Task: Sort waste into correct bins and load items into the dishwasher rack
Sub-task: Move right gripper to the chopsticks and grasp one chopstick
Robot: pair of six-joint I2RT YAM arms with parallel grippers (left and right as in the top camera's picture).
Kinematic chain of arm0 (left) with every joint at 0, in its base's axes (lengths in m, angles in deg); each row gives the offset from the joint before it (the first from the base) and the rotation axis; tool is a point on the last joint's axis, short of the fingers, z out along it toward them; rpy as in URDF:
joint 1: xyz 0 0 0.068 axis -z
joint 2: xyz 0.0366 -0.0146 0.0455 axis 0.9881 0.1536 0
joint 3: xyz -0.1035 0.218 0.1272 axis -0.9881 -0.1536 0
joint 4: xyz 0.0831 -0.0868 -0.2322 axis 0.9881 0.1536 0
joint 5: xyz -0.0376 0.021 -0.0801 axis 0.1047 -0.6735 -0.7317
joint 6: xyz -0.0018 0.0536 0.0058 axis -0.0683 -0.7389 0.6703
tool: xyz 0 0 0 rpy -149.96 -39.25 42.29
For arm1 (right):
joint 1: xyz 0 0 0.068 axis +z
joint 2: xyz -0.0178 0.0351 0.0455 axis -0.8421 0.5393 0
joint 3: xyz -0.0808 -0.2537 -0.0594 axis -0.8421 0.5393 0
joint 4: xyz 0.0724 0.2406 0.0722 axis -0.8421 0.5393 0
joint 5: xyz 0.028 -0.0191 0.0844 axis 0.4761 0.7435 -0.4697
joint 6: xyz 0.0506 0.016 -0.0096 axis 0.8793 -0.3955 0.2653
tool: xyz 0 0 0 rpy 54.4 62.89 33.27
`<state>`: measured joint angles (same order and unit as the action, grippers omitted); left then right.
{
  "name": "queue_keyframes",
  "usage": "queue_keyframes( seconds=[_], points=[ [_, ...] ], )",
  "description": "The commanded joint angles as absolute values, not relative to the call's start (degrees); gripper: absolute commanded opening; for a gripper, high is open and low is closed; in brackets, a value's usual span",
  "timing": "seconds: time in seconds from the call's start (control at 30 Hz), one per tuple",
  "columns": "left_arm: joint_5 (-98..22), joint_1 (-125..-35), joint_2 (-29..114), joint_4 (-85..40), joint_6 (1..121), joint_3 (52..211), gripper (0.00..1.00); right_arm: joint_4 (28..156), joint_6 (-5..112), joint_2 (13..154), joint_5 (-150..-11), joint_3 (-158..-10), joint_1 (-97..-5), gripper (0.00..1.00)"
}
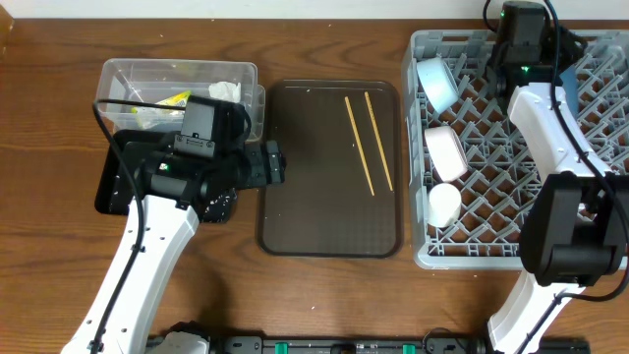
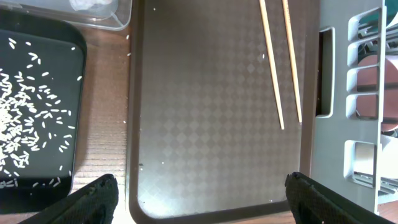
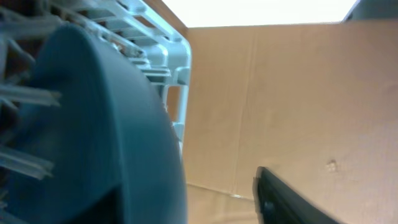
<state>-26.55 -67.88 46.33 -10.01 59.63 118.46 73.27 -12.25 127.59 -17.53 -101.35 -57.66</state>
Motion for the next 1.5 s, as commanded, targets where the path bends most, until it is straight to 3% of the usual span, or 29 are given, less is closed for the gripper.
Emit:
queue_keyframes(
  seconds=[0.0, 0.4, 0.63, 0.77, 0.97, 1.47],
  points=[
    [-26.2, -68.08, 46.09, -9.86, 59.13, 119.68, 0.88, 72.87, -6.41, 127.96, -19.17, -101.27, -57.68, 0.69],
    [-26.18, -68.08, 46.09, -9.86, 59.13, 119.68, 0.88, 73.16, 4.19, 119.85, -33.49, -101.38, -56.33, 0.99],
    [-26.18, -68.08, 46.09, -9.86, 59.13, 119.68, 0.88, 78.32, 21.04, 112.64, -52.48, -101.35, -53.09, 0.99],
    [-26.2, -68.08, 46.09, -9.86, 59.13, 119.68, 0.88, 86.6, 36.88, 109.91, -74.47, -101.35, -50.34, 0.99],
    [-26.18, -68.08, 46.09, -9.86, 59.13, 119.68, 0.88, 90.01, 46.55, 111.11, -93.99, -100.15, -46.51, 0.99],
    [-26.2, -68.08, 46.09, -9.86, 59.13, 119.68, 0.89, 95.17, 54.52, 127.13, -72.17, -99.56, -28.99, 0.57]
  ],
)
